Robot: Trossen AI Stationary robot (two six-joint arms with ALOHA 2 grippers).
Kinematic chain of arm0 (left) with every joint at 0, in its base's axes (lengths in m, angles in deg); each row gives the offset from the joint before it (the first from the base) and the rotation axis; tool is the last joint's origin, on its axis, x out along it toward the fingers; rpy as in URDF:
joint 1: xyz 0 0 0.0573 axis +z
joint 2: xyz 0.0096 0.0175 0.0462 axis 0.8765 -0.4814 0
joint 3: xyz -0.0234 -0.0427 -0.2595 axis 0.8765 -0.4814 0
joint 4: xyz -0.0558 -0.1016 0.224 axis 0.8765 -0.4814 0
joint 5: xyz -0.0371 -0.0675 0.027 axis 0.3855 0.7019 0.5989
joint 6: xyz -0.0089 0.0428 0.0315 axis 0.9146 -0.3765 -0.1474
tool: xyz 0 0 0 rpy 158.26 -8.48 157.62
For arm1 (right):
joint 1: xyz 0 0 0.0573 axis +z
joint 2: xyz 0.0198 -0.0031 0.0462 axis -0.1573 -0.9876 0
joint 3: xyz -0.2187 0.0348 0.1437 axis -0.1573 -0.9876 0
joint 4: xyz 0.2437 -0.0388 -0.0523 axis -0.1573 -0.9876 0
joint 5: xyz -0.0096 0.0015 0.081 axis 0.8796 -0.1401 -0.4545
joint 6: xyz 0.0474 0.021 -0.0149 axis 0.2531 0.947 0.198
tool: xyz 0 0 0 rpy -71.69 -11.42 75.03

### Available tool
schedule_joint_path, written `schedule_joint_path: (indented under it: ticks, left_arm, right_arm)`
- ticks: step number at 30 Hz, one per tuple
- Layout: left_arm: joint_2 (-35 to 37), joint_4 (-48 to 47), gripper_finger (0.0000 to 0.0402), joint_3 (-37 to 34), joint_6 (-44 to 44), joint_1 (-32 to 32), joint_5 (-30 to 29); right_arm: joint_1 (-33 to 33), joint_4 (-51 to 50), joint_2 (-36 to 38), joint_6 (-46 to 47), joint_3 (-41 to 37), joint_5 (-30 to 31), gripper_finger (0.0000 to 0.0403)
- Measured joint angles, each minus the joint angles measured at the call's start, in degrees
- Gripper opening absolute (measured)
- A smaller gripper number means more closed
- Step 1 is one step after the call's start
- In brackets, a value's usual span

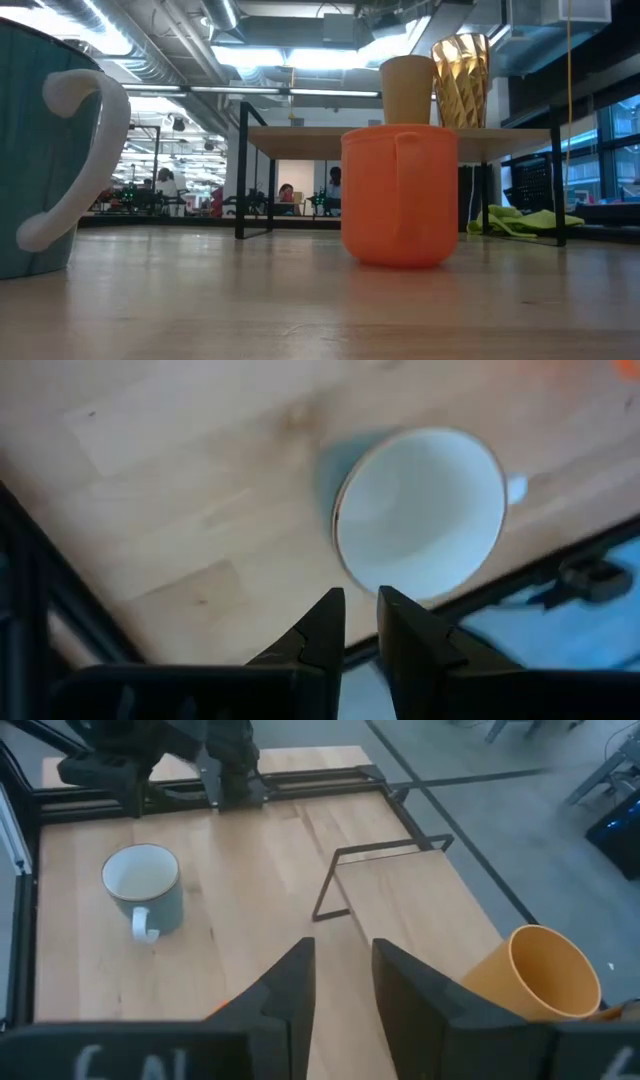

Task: Stack small to large cups/mugs on shelf
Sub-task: Put the blue mug on the shelf

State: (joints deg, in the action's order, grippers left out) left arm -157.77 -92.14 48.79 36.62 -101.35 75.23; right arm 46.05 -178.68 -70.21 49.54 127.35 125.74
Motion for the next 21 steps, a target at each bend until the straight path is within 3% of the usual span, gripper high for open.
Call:
schedule_joint_path:
  ticks: [4, 11, 21]
  left_arm:
    - [-2.00, -1.92, 0.0058, 0.02, 5.48, -2.84, -3.32]
    - [-8.28, 0.54, 0.0097, 0.00, 5.53, -3.81, -3.68]
    - [-9.48, 0.58, 0.0117, -0.02, 8.88, -3.77, -4.27]
  right_arm:
    - [0.02, 0.00, -0.02, -0.68, 0.00, -0.01, 0.0103]
    - [0.28, -0.01, -0.01, -1.25, 0.00, -0.07, 0.0103]
    - [0.45, -0.02, -0.01, -1.38, 0.00, -0.18, 0.0103]
